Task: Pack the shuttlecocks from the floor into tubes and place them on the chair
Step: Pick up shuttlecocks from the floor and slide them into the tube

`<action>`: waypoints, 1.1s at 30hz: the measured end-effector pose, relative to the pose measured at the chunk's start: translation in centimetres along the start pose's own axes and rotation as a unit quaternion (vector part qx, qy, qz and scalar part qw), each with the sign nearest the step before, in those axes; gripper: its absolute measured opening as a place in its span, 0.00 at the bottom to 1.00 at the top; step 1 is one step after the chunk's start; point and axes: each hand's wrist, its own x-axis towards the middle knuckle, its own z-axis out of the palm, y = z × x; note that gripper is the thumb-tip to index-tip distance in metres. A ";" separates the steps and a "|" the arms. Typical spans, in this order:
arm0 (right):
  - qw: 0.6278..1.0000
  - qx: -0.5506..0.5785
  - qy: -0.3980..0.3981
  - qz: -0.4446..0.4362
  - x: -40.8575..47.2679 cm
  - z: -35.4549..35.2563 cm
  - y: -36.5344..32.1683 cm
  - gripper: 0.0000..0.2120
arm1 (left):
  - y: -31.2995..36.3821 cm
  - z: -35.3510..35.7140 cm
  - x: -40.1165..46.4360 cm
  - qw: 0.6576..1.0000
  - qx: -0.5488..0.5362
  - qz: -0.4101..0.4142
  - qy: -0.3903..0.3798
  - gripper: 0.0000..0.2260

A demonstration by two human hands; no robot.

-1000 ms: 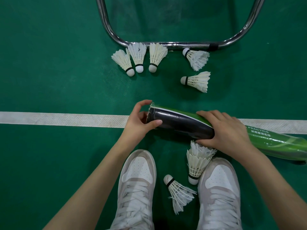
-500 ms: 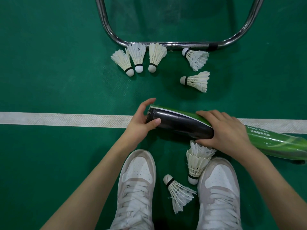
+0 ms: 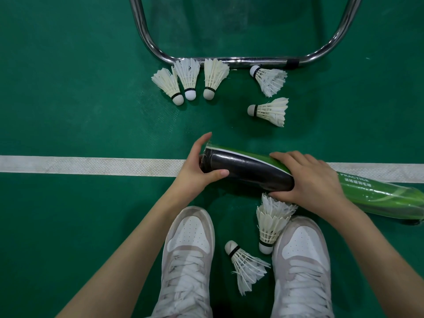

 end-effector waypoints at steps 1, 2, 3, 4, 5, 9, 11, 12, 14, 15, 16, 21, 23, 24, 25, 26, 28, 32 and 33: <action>1.000 0.000 0.002 -0.001 0.0 0.0 0.0 0.38 | 0.1 0.0 0.0 1.000 0.000 0.001 0.000 0.37; 1.000 -0.001 0.004 -0.002 0.0 0.1 0.0 0.38 | 0.3 0.0 0.0 1.000 0.000 0.002 -0.002 0.37; 1.000 -0.001 0.004 -0.003 0.0 0.1 0.0 0.38 | 0.4 0.0 0.0 1.000 0.002 0.005 -0.005 0.37; 1.000 -0.001 0.004 -0.003 0.0 0.1 0.0 0.38 | 0.4 0.1 0.0 1.000 0.006 0.006 -0.008 0.36; 1.000 0.000 0.005 -0.003 0.0 0.1 0.0 0.39 | 0.3 0.1 0.1 1.000 0.010 0.008 -0.013 0.36; 1.000 -0.001 0.009 -0.003 0.0 0.1 -0.1 0.39 | 0.3 -0.3 0.4 0.999 0.010 -0.002 -0.032 0.37; 1.000 -0.004 0.007 -0.003 0.0 0.1 0.0 0.39 | 0.4 -0.4 0.5 0.999 0.007 -0.001 -0.042 0.37; 1.000 -0.004 0.009 -0.004 0.0 0.2 0.0 0.39 | 0.4 -0.4 0.4 0.999 0.006 0.001 -0.047 0.36; 1.000 -0.003 0.013 -0.005 0.0 0.2 0.0 0.38 | 0.4 -0.4 0.5 0.999 0.005 0.000 -0.052 0.36; 1.000 -0.003 0.013 -0.004 -0.1 0.2 0.0 0.38 | 0.4 -0.4 0.5 0.998 0.006 -0.001 -0.056 0.36; 1.000 -0.003 0.012 -0.004 0.0 0.2 0.0 0.38 | 0.4 -0.5 0.5 0.998 0.004 -0.002 -0.062 0.36; 1.000 0.000 -0.003 -0.001 0.1 -0.1 0.1 0.39 | 0.7 -0.9 0.3 0.995 -0.079 -0.015 -0.062 0.29; 1.000 0.001 -0.010 0.002 0.1 -0.2 0.1 0.39 | 0.4 -0.9 0.4 0.993 -0.105 -0.025 -0.036 0.24; 1.000 0.002 -0.012 0.003 0.1 -0.2 0.0 0.39 | 0.3 -0.9 0.5 0.993 -0.112 -0.029 -0.025 0.22; 1.000 0.001 -0.013 0.002 0.2 -0.2 0.0 0.39 | 0.1 -0.9 0.6 0.992 -0.121 -0.032 -0.014 0.20; 1.000 0.000 -0.013 0.001 0.2 -0.2 0.0 0.39 | 0.0 -1.0 0.6 0.991 -0.129 -0.034 -0.007 0.19; 1.000 -0.004 -0.015 0.003 0.2 -0.2 -0.1 0.39 | -0.1 -1.3 0.7 0.990 -0.139 -0.033 -0.003 0.19; 1.000 -0.006 -0.027 0.006 0.1 -0.5 -0.1 0.40 | 0.2 -1.8 1.2 0.993 -0.113 -0.029 0.004 0.20; 1.000 -0.007 -0.030 0.004 0.1 -0.6 -0.1 0.40 | 0.5 -2.1 1.4 0.995 -0.090 -0.025 0.018 0.20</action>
